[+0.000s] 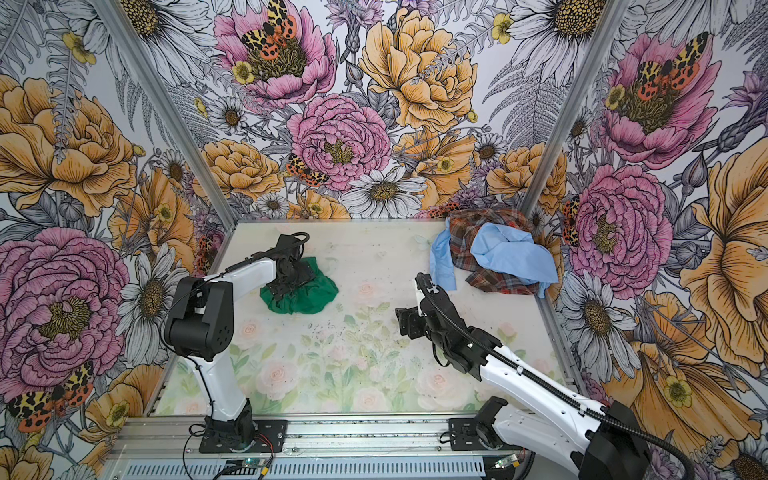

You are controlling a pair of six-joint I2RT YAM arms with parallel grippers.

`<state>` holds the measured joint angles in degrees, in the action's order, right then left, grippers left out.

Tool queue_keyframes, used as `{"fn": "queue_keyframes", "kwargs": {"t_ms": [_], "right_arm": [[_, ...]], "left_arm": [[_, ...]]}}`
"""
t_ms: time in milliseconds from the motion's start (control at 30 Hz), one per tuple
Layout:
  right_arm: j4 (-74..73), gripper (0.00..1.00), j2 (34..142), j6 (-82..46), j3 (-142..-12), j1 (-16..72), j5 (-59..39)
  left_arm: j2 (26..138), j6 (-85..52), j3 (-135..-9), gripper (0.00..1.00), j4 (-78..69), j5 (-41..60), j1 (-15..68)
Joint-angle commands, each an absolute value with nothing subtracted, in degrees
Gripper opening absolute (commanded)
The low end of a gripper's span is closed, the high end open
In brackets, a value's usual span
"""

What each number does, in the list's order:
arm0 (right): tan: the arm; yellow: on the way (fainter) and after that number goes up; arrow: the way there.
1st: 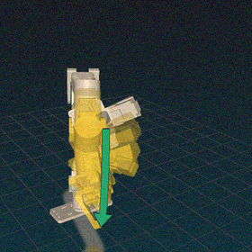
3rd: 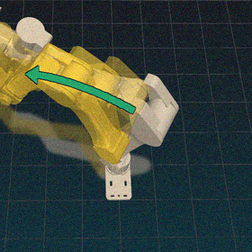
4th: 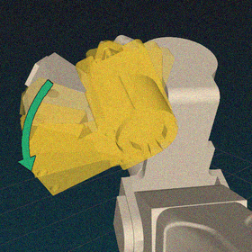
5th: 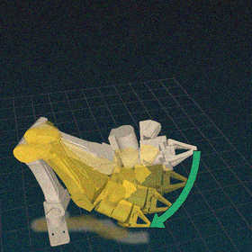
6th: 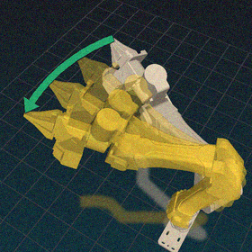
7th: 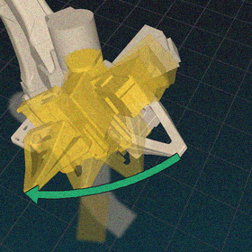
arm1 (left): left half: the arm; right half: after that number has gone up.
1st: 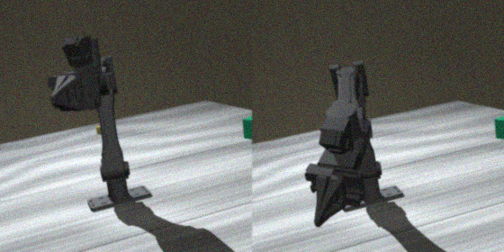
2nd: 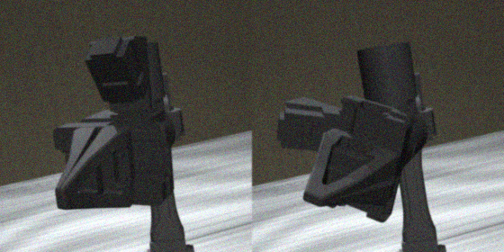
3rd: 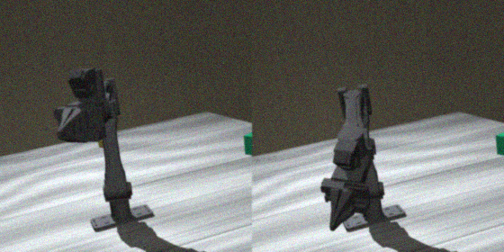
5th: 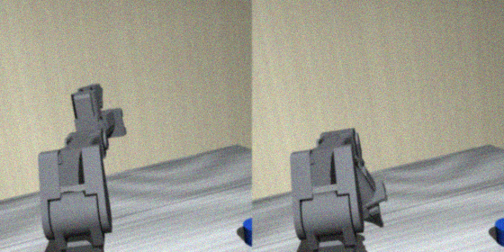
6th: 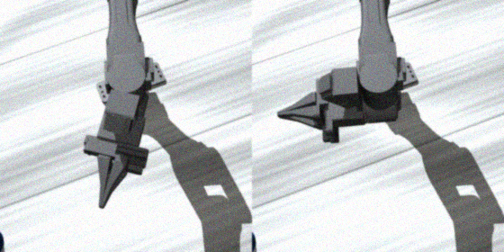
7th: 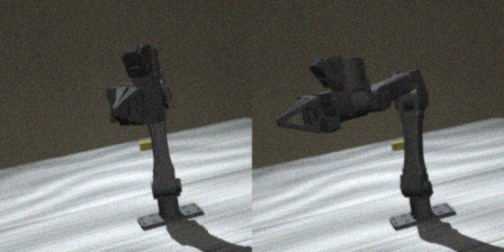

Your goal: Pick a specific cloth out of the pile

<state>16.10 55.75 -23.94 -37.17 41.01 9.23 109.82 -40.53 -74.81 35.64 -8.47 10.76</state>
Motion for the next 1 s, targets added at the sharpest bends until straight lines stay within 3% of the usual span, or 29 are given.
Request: {"fn": "queue_keyframes", "kwargs": {"t_ms": [0,167,267,333,433,467,800,967], "right_arm": [[16.17,0.82,54.83,-24.13,-36.65,40.78,9.54],[16.15,0.82,55.42,-23.56,-37.18,40.76,9.26],[16.17,0.82,55.22,-23.84,-37.18,40.71,9.39],[16.16,0.82,55.05,-23.96,-37.1,40.76,9.23],[16.17,0.82,54.84,-24.17,-37.22,40.61,8.86],[16.18,0.82,54.84,-24.3,-37.31,40.57,8.79],[16.16,0.82,56.07,-24.01,-38.82,39.82,7.74],[16.13,0.82,56.34,-24.01,-39.11,39.65,7.46]], "left_arm": [[112.48,-39.2,-75.79,0.99,39.42,-6.53,11.34],[115.1,-36.15,-76.72,0.96,39.65,-4.97,10.89],[114.25,-34.89,-77.39,0.69,39.54,-5.93,10.52],[113.28,-32.91,-78.9,0.42,39.64,-6.08,9.59],[110.33,-28.61,-81.53,0.14,39.93,-8.58,8.68],[109.51,-27.02,-82.67,0.0,40.59,-9.93,8.46],[107.95,-3.38,-97.12,0.0,47.29,-46.59,11.5],[108.7,4.68,-101.8,0.0,42.34,-57.32,10.76]]}}
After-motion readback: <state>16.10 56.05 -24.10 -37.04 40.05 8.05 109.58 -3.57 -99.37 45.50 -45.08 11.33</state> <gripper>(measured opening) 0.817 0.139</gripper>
